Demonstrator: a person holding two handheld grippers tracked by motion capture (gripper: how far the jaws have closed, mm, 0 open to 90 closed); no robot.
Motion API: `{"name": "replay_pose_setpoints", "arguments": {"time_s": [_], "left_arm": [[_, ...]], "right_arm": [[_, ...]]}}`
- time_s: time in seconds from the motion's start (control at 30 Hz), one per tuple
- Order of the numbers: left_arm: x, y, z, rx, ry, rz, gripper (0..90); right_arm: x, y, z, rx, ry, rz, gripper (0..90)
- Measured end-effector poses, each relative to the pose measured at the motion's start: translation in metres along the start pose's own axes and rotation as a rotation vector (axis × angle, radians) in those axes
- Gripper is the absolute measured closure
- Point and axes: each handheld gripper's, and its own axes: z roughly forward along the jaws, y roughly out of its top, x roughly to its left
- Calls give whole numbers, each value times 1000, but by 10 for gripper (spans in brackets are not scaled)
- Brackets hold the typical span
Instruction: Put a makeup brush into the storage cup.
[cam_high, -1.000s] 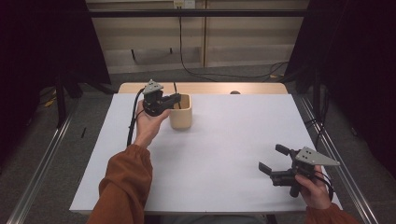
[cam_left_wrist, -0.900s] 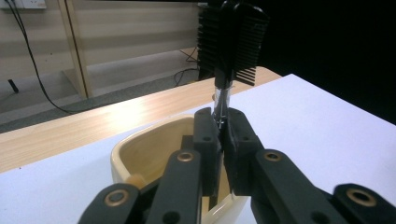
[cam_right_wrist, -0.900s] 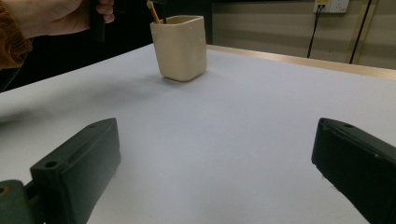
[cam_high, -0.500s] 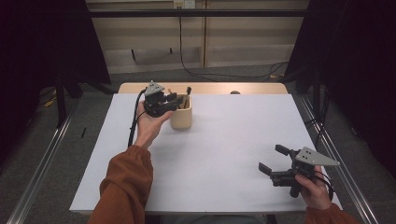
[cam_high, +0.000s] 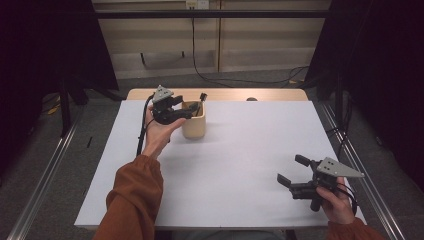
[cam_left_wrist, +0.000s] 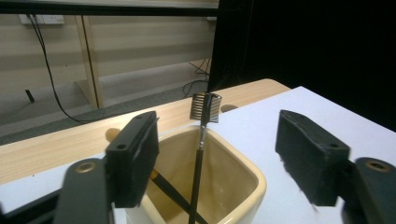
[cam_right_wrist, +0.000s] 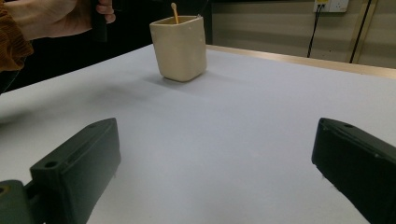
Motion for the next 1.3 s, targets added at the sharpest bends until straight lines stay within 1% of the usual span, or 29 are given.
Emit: {"name": "replay_pose_setpoints", "arguments": {"time_s": [0.03,0.17,0.37,0.43,0.57,0.67,0.73,0.83,0.87,1.03,1.1,1.17,1.27,1.3], "left_arm": [[1,0,0,1,1,-5,216],[2,1,-2,-9,11,-14,106],[4,3,-6,-20,7,-24,30],[4,4,-8,-12,9,-31,25],[1,5,-10,-9,4,-15,26],[-1,6,-12,-18,-10,-23,25],[-3,6,-12,-10,2,-5,23],[-5,5,-15,-7,-11,-11,23],[-6,5,-17,-5,-11,-3,26],[-9,2,-27,-16,-14,8,23],[-8,1,-32,-6,-16,-3,23],[-7,0,-37,-12,-12,-6,23],[-6,-3,-45,-24,6,-14,23],[-5,-3,-47,-20,11,-9,23]], "right_arm": [[0,0,0,0,-2,0,5],[-2,-1,0,-2,-7,4,1],[-3,-1,0,-8,-14,15,0],[-3,-1,-1,-7,-13,12,0],[-3,-1,-1,-7,-15,12,1],[-2,-1,-1,-6,-12,12,0],[-2,-1,-2,-5,-14,11,0],[-3,-1,-3,-7,-19,16,2],[-3,-1,-3,-6,-18,17,2],[-1,0,-4,-10,-15,12,1],[0,0,-4,-10,-19,13,1],[0,0,-5,-13,-20,13,1],[0,0,-4,-9,-19,10,0],[0,0,-4,-7,-17,11,1]]}}
